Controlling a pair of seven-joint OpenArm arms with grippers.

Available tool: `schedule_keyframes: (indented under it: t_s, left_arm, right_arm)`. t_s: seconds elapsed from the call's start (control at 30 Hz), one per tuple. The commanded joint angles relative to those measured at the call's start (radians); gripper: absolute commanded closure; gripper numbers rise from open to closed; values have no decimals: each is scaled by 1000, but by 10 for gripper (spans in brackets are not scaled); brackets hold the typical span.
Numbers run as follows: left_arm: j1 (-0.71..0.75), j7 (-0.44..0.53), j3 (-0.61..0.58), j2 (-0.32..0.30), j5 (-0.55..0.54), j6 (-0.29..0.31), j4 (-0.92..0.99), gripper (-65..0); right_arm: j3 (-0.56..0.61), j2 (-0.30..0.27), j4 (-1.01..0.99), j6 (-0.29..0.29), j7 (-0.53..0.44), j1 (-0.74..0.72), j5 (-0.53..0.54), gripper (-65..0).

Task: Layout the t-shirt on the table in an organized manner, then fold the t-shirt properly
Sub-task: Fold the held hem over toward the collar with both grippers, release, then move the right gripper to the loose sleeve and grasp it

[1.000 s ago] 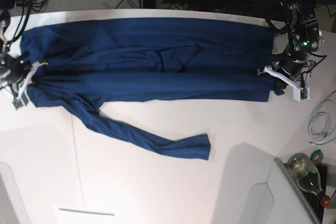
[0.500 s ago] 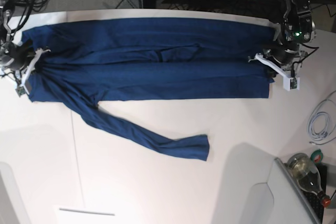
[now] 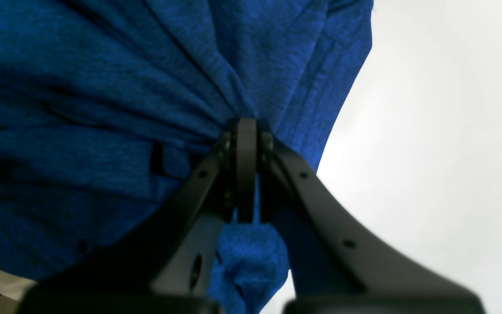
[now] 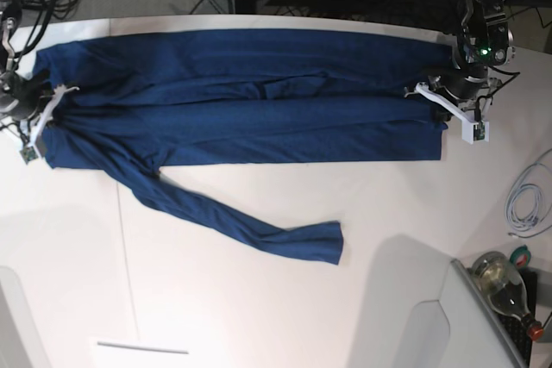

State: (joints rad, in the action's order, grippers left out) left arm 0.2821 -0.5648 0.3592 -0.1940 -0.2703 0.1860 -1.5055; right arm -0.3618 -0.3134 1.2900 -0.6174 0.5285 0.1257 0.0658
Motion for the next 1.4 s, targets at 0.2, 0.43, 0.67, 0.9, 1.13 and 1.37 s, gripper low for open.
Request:
schedule_keyframes:
  t_s: [0.2, 0.43, 0.67, 0.9, 1.13, 1.37]
  left_arm:
    - [-2, 22, 18, -14, -5, -4, -25, -20]
    - [-2, 22, 33, -26, -7, -4, -47, -418]
    - [-10, 22, 228, -28, -13, -3, -51, -457]
    - [-22, 22, 427, 43, -14, 0, -42, -273]
    - [-19, 22, 444, 38, -7, 0, -34, 0]
    - [6, 22, 436, 35, -5, 0, -22, 0]
  right_arm:
    - [-13, -22, 21, 9, 29, -39, 1, -261]
    - [-62, -11, 76, 11, 58, -80, 1, -332]
    - [5, -5, 104, 4, 138, -245, 1, -329]
    - [269, 96, -257, 9, 91, -581, 2, -327]
    - [280, 184, -775, 12, -140, -799, -1, -327]
    - [281, 182, -942, 132, -256, -806, -1, -327]
